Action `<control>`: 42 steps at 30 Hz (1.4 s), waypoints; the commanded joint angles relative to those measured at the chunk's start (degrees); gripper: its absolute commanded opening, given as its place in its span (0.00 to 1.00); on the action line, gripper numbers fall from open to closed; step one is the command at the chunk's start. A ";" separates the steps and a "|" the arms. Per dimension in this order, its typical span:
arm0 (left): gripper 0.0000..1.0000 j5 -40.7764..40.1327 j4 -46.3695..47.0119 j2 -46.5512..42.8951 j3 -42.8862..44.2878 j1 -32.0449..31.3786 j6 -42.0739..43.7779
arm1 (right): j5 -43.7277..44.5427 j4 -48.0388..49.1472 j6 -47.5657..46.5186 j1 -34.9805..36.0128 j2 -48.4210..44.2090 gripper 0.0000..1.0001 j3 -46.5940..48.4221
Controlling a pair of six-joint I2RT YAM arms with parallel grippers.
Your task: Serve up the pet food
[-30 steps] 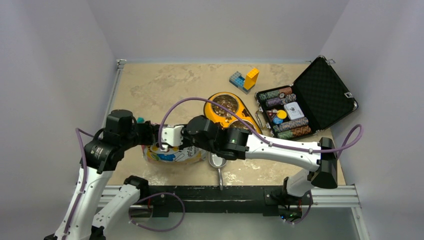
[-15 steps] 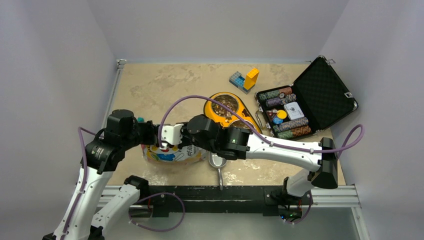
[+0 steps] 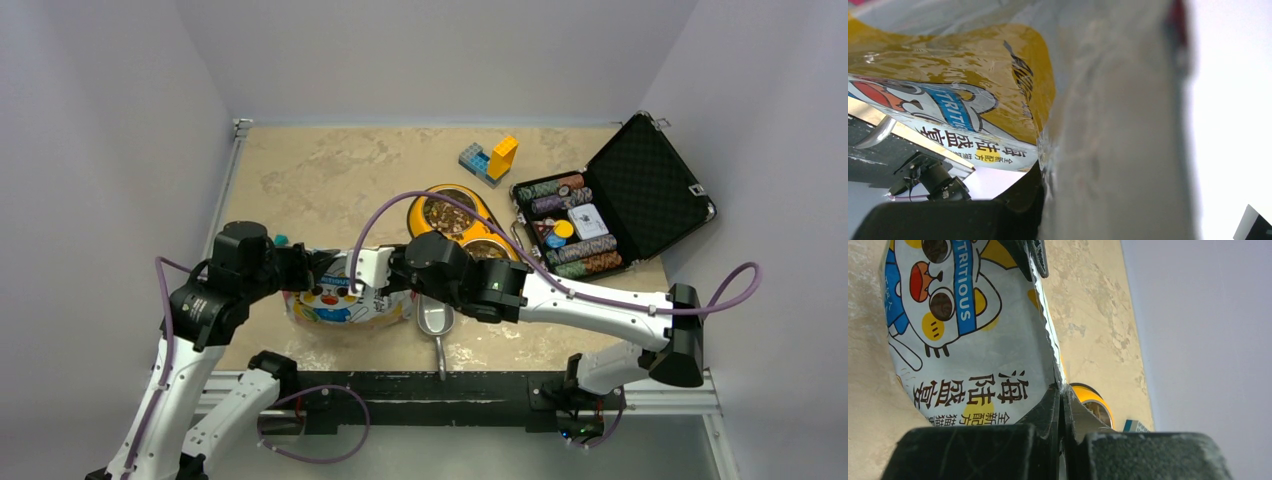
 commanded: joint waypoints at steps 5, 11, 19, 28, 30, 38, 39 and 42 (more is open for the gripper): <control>0.00 -1.86 -0.08 -0.98 0.70 0.22 -1.47 | 8.38 -0.28 0.86 -3.28 -3.96 0.00 -1.80; 0.00 -3.05 -1.39 -0.88 1.47 0.22 -0.72 | 10.03 1.96 1.10 -4.18 -7.63 0.22 -5.46; 0.00 -3.31 -1.72 -0.29 2.41 0.22 -0.76 | 7.13 -0.67 0.74 -4.16 -7.88 0.00 -5.04; 0.16 -4.18 -0.31 -1.10 2.26 0.22 1.51 | 1.55 0.33 4.22 -3.98 -11.81 0.45 -6.35; 0.26 -4.15 -1.93 -0.94 3.50 0.24 2.05 | 1.55 -1.05 5.45 -3.98 -12.17 0.55 -5.41; 0.41 -4.08 -7.68 -2.35 10.09 0.22 4.83 | -5.41 -13.99 19.00 -3.92 -14.16 0.82 2.53; 0.42 -4.52 -8.95 -2.76 11.29 0.22 5.14 | -5.33 -15.22 21.26 -3.90 -15.01 0.84 2.98; 0.43 -6.92 -11.73 -4.16 16.37 0.22 7.06 | -3.20 -19.11 29.28 -3.90 -18.87 0.88 3.82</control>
